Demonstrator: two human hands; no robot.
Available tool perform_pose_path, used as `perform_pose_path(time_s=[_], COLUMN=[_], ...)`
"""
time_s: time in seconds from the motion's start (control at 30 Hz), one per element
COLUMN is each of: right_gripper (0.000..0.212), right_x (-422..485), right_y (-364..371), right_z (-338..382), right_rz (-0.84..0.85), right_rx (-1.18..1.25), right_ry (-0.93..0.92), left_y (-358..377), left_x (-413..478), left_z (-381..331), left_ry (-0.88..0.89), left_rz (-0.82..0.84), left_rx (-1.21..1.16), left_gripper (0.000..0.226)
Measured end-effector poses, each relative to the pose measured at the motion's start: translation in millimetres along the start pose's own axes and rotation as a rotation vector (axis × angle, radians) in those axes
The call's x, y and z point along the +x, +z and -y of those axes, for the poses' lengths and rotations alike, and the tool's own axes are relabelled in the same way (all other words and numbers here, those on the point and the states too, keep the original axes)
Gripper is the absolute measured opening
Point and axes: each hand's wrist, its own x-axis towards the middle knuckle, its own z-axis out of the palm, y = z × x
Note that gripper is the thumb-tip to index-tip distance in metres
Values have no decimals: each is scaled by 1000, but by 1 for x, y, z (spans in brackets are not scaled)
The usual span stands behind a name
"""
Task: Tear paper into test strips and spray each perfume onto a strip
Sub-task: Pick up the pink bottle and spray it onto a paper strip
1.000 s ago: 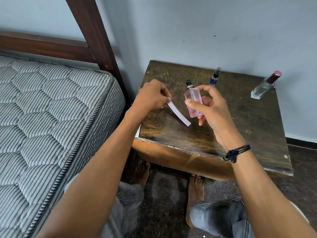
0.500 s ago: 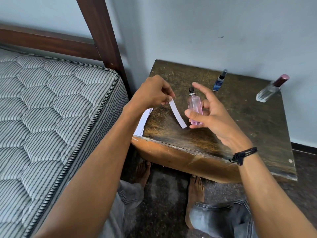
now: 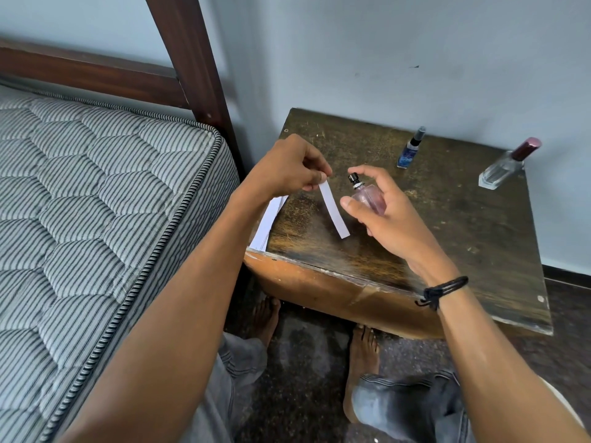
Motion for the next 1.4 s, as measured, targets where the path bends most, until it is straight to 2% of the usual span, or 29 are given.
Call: perform_pose_path(time_s=[0.23, 0.6, 0.83, 1.13, 1.4], right_gripper=[45, 44, 41, 34, 34], right_x=[0, -7, -9, -11, -11], right_y=[3, 10, 16, 20, 22], right_z=[-5, -6, -7, -6, -7], right_rz=[5, -11, -4, -75, -67], right_rx=[42, -459, -597, -606, -629], right_ry=[-26, -165, -205, -243, -227], left_y=[-3, -2, -6, -8, -10], left_x=[2, 2, 1, -4, -5], left_z=[3, 4, 2, -3, -4], left_ry=[-12, -40, -74, -129, -152], left_rz=[8, -11, 0, 7, 11], left_rx=[-77, -80, -194, -241, -251], left_gripper=[11, 10, 12, 17, 20])
